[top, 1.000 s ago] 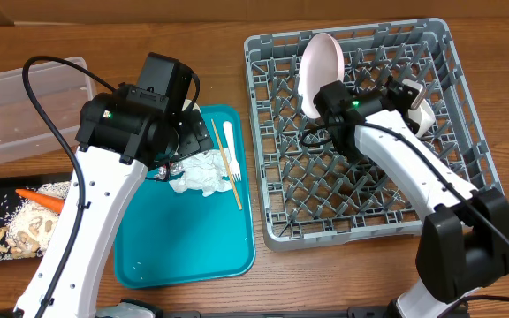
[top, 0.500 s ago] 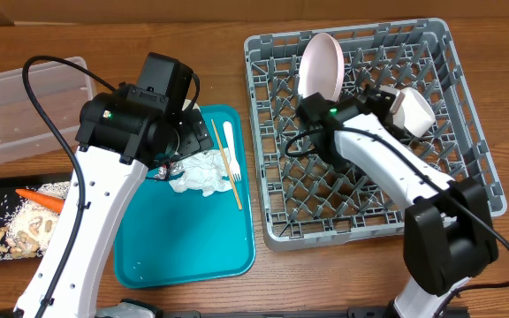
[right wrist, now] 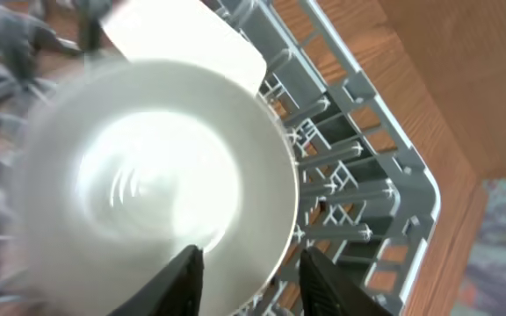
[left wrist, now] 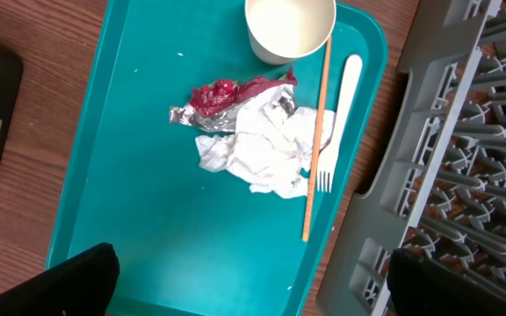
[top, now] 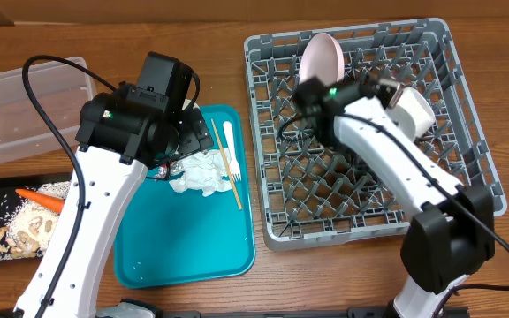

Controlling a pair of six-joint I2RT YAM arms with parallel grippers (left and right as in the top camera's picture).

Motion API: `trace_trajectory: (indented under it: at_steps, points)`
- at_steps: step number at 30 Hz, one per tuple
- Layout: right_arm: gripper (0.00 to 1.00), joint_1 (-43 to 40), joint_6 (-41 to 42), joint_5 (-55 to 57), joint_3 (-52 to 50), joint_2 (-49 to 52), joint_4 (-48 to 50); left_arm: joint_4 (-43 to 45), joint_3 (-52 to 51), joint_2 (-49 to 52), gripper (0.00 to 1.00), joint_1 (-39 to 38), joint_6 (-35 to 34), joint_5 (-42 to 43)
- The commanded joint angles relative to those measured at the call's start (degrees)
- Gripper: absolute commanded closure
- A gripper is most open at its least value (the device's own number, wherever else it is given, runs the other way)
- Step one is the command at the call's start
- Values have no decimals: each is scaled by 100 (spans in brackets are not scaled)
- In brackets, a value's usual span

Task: Sort waste into correct bins and load items into the dishwasher rack
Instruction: 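Lower the white bowl into the rack with the right gripper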

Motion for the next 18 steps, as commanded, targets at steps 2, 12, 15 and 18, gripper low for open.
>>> trace_trajectory:
  at_steps: [2, 12, 15, 18]
  points:
    - [44, -26, 9, -612, 1049, -26, -479, -35, 7, 37, 0, 37, -74, -35]
    - [19, -101, -2179, -2173, 1132, -24, 153, -101, 7, 37, 0, 37, -35, -37]
    - [12, -149, -2437, -2352, 1091, -20, 400, -129, 7, 37, 0, 37, -33, -37]
    - [12, -306, -2435, -2354, 979, -13, 597, -186, 7, 37, 0, 37, -11, -39]
